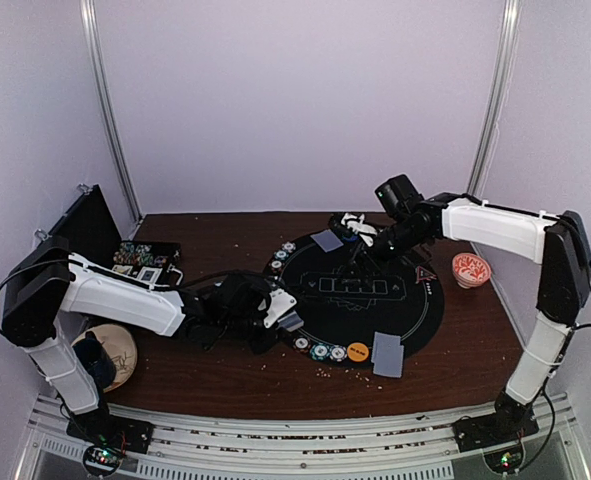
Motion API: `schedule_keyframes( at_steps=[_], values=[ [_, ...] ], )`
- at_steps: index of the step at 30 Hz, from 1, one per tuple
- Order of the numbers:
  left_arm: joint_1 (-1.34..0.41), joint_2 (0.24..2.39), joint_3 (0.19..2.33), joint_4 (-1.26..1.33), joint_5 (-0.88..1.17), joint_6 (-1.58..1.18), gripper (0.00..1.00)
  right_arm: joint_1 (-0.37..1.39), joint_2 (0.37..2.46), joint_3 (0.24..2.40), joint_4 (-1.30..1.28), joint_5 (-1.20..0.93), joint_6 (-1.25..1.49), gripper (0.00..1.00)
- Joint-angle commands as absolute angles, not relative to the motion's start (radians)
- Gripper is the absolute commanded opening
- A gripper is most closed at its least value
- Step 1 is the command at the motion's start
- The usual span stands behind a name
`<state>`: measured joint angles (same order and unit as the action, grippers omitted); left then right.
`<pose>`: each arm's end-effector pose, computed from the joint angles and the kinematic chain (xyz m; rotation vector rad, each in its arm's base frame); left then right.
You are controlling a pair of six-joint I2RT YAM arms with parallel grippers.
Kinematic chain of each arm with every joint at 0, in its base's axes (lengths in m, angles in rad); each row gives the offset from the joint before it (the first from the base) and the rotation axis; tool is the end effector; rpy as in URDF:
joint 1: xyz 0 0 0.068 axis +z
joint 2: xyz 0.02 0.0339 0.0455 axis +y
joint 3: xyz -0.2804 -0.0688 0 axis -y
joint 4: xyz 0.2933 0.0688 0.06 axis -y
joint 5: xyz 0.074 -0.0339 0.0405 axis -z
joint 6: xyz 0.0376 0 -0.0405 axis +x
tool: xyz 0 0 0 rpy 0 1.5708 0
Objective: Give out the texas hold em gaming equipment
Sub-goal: Pick up the poker card from the face-down deck piles.
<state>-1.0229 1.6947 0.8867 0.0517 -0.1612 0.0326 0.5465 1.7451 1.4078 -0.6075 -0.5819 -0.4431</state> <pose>0.2039 -0.3225 0.1449 1.1053 2.0577 -0.3126 0.3541 0.2396 0.2638 -1.3685 2.0377 0.7715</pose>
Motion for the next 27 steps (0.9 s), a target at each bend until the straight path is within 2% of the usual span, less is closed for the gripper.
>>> schedule_keyframes(
  at_steps=[1, 10, 27],
  values=[
    [-1.028, 1.671, 0.906, 0.099, -0.163, 0.041, 0.17, 0.622, 1.850, 1.498, -0.608, -0.724, -0.333, 1.00],
    [-1.029, 1.647, 0.899, 0.099, -0.144, 0.041, 0.17, 0.714, 1.956, 1.573, -0.569, -0.748, -0.283, 1.00],
    [-1.032, 1.624, 0.882, 0.126, -0.111, 0.044, 0.18, 0.733, 2.105, 1.645, -0.525, -0.873, -0.167, 0.98]
  ],
)
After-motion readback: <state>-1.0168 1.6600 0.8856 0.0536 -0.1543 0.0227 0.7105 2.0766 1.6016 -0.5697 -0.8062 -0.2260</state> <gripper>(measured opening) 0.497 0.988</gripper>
